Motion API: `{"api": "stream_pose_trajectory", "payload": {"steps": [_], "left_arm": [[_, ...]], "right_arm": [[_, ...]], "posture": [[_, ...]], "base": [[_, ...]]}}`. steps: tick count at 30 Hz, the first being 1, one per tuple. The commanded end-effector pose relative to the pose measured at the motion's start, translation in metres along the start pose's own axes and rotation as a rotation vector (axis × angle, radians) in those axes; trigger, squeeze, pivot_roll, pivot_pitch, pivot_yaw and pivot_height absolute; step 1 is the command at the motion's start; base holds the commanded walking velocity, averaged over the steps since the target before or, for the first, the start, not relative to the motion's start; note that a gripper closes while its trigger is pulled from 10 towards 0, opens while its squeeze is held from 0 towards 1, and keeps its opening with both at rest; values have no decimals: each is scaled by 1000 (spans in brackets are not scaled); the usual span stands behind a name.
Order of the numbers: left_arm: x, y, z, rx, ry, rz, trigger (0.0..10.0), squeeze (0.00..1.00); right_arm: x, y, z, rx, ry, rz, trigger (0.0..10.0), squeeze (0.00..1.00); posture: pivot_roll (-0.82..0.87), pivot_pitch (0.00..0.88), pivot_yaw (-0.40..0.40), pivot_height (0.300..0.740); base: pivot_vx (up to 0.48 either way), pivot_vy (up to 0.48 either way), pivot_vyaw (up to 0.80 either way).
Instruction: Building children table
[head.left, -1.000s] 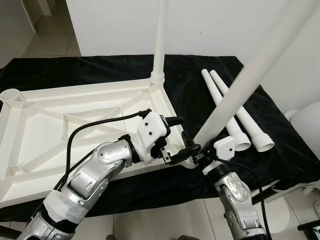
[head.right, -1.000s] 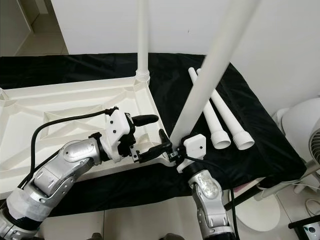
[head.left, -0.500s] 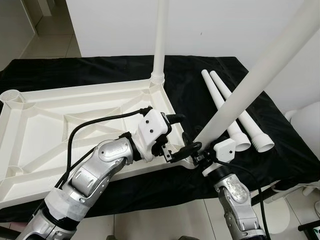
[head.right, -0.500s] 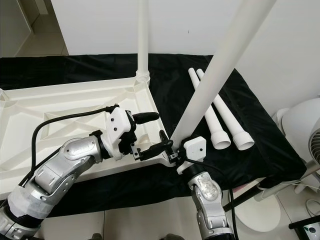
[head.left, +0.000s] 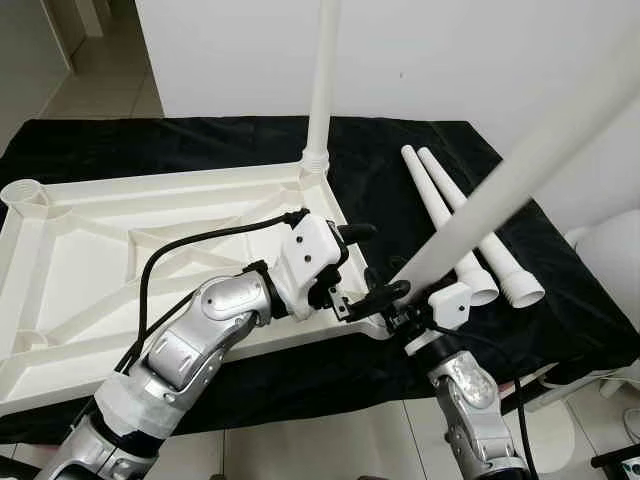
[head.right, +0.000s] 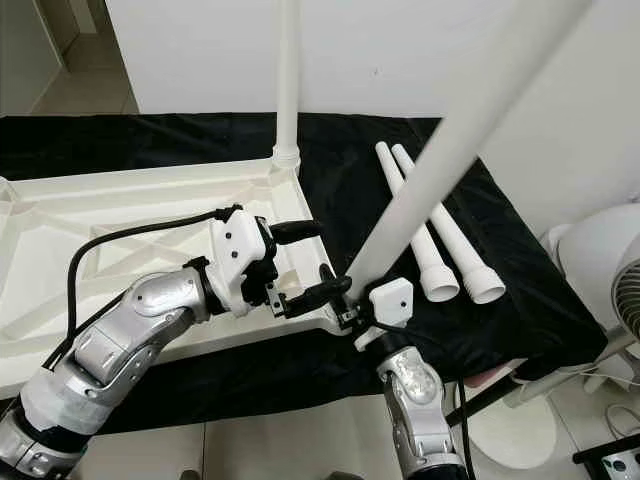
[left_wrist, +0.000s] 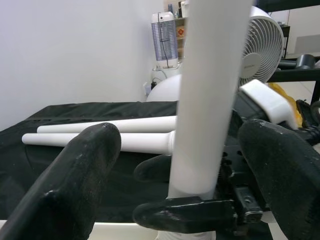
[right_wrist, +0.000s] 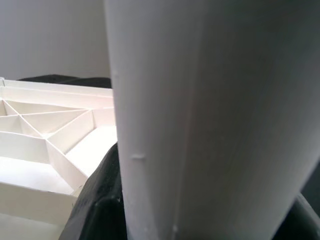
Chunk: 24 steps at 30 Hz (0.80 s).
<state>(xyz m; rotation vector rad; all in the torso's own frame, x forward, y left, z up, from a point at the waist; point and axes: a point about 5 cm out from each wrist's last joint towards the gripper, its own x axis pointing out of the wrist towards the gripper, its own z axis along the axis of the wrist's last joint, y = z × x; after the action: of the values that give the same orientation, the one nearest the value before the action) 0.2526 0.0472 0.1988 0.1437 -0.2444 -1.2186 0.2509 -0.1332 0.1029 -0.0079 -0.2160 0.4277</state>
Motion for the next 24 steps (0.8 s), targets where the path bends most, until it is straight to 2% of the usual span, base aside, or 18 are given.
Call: {"api": "stream_pose_trajectory", "payload": {"steps": [1, 7, 18, 24], "left_arm": [[0, -3, 0, 8, 9, -85, 10000, 0], [1, -4, 0, 9, 6, -96, 10000, 0], [2, -5, 1, 8, 2, -98, 10000, 0], [2, -5, 2, 8, -1, -99, 10000, 0]], "right_arm": [[-13, -6, -32, 38, 243, -45, 10000, 0], [0, -6, -22, 10, 307, 51, 10000, 0], [0, -3, -21, 17, 350, 84, 10000, 0], [2, -8, -16, 97, 382, 40, 10000, 0]], "posture": [[44, 0, -31, 740], [40, 0, -32, 740], [40, 0, -37, 740], [36, 0, -35, 740]], "base": [[0, 0, 0], [0, 0, 0], [0, 0, 0], [0, 0, 0]]}}
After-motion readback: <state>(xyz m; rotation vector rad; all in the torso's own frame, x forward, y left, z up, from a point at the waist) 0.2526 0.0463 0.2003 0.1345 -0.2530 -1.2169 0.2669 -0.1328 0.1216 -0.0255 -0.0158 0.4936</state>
